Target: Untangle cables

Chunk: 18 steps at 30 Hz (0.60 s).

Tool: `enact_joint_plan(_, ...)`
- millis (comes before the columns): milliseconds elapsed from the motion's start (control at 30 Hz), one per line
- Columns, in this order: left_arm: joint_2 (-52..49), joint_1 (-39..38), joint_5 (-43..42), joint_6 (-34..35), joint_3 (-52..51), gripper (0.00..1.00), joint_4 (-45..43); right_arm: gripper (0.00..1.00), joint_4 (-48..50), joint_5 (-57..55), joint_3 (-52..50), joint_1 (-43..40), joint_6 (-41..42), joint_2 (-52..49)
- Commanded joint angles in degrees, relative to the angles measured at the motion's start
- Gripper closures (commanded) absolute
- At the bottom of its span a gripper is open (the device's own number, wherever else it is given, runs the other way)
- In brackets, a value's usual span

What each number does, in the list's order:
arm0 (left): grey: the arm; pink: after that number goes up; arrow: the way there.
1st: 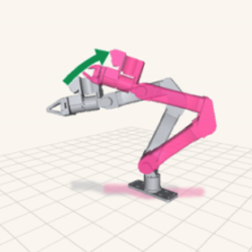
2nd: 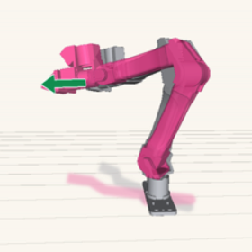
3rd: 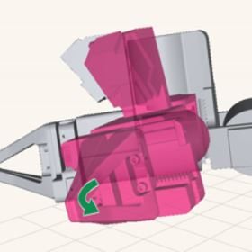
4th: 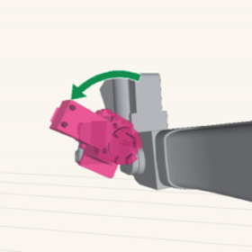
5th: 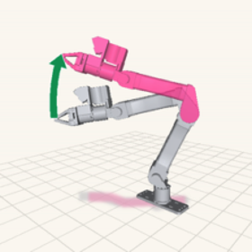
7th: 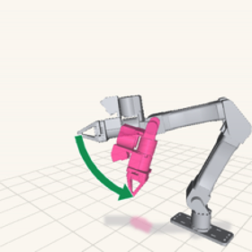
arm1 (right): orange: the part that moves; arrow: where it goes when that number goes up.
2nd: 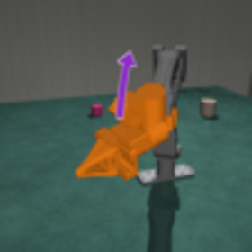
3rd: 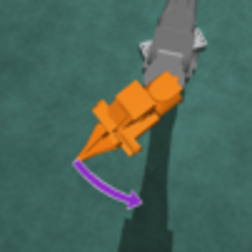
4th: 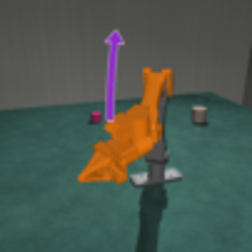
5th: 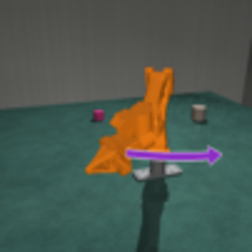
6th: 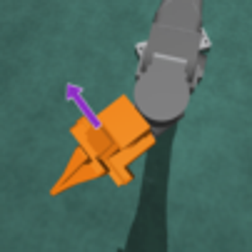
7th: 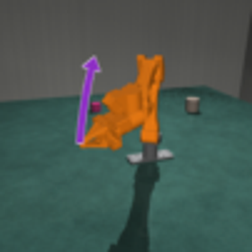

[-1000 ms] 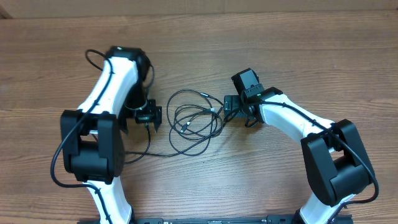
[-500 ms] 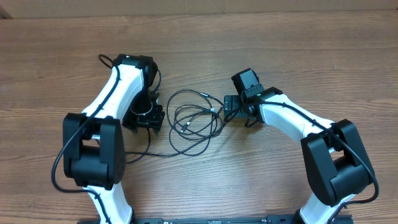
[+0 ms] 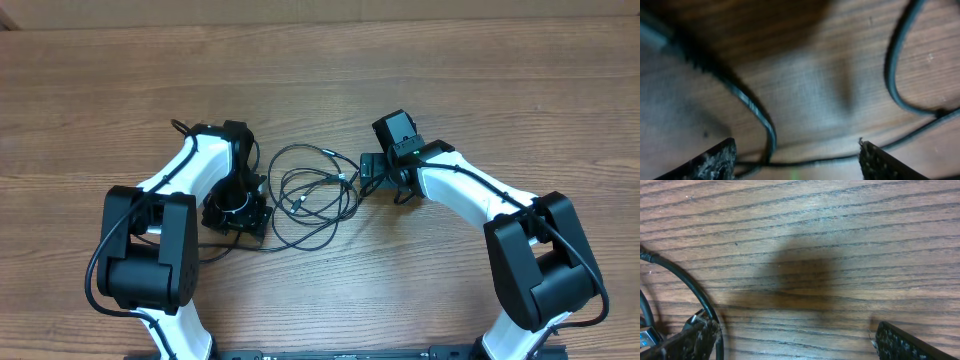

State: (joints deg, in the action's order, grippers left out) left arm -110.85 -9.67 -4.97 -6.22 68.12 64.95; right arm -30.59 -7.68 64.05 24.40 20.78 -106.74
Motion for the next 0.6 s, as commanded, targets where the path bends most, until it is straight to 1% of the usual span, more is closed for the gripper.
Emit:
enact_joint_plan(0, 0.5, -0.1, -0.6, -1.3, -3.1, 0.18, -2.9, 0.00, 0.4, 0.2, -0.3, 0.0, 0.2, -0.1)
enact_joint_plan(233, 0.5, -0.1, -0.4, -1.3, -11.8, 0.16, -14.0, 0.00, 0.4, 0.2, -0.3, 0.0, 0.2, -0.1)
enact_joint_plan(333, 0.5, -0.1, -0.4, -1.3, -12.7, 0.17, -14.6, 0.00, 0.4, 0.2, -0.3, 0.0, 0.2, -0.1)
enact_joint_plan(367, 0.5, -0.1, -0.4, -1.3, -12.7, 0.09, -14.7, 0.00, 0.4, 0.2, -0.3, 0.0, 0.2, -0.1)
enact_joint_plan(400, 0.5, -0.1, -0.4, -1.3, -12.7, 0.05, -14.7, 0.00, 0.5, 0.2, -0.3, 0.0, 0.2, -0.1)
enact_joint_plan(500, 0.5, -0.1, -0.3, -1.3, -12.7, 0.03, -16.0, 0.00, 0.8, 0.2, -0.3, 0.0, 0.2, -0.1)
enact_joint_plan(533, 0.5, -0.1, 0.1, -1.6, -12.7, 0.00, -16.4, 0.00, 0.8, 0.2, -0.3, 0.0, 0.2, -0.1)
enact_joint_plan(567, 0.5, -0.1, 1.3, -1.6, -12.7, 0.00, -16.9, 0.00, 0.8, 0.2, -0.3, 0.0, 0.2, -0.1)
